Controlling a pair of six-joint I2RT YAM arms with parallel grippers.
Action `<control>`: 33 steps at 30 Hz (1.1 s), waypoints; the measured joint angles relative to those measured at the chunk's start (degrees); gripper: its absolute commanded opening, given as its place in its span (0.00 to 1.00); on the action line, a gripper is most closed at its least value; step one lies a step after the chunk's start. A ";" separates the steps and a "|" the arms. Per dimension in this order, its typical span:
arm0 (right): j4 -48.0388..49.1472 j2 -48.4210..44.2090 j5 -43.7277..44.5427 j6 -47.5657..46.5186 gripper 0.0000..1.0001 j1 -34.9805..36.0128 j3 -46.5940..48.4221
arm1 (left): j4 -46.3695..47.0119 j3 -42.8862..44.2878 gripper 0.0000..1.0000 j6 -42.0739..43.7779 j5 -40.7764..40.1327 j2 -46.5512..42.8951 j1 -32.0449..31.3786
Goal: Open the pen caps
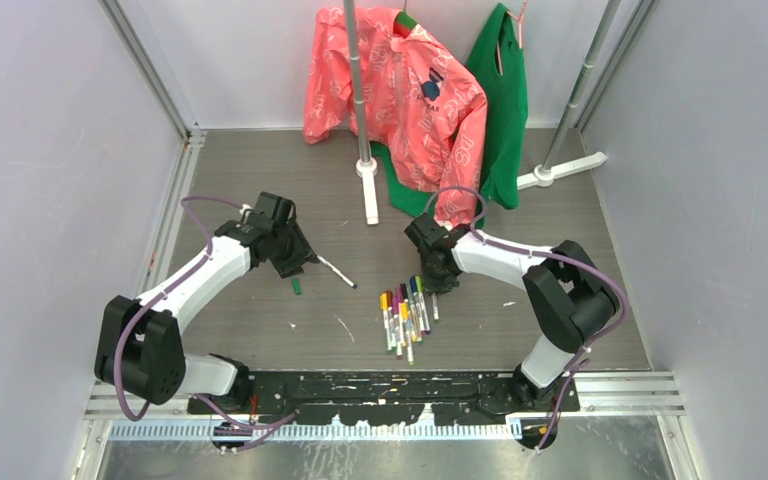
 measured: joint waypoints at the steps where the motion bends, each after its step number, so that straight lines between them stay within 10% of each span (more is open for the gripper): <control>1: 0.02 -0.04 -0.13 0.37 0.07 -0.02 -0.07 | 0.00 0.00 0.44 -0.02 0.22 0.02 0.00; 33: -8.33 -8.20 1.27 0.07 0.01 9.68 13.09 | 11.15 0.00 0.45 -3.34 8.17 -0.68 -4.09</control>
